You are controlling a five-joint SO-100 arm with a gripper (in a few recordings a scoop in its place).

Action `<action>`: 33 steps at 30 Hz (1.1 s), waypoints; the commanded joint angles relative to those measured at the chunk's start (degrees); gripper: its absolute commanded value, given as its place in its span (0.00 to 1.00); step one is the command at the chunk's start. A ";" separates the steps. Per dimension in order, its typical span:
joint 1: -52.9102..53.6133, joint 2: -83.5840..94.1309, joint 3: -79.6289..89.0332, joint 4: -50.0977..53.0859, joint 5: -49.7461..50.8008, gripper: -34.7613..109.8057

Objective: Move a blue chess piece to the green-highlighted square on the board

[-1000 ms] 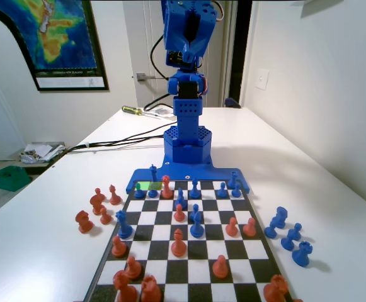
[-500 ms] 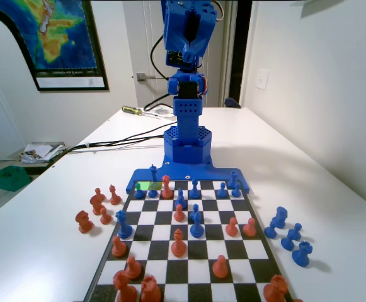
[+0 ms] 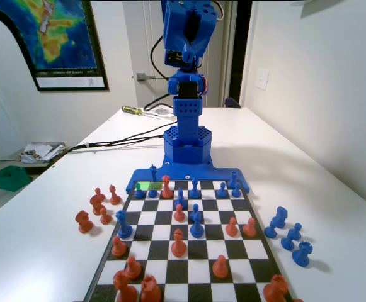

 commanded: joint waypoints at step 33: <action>10.81 -46.14 -9.58 4.13 -64.34 0.31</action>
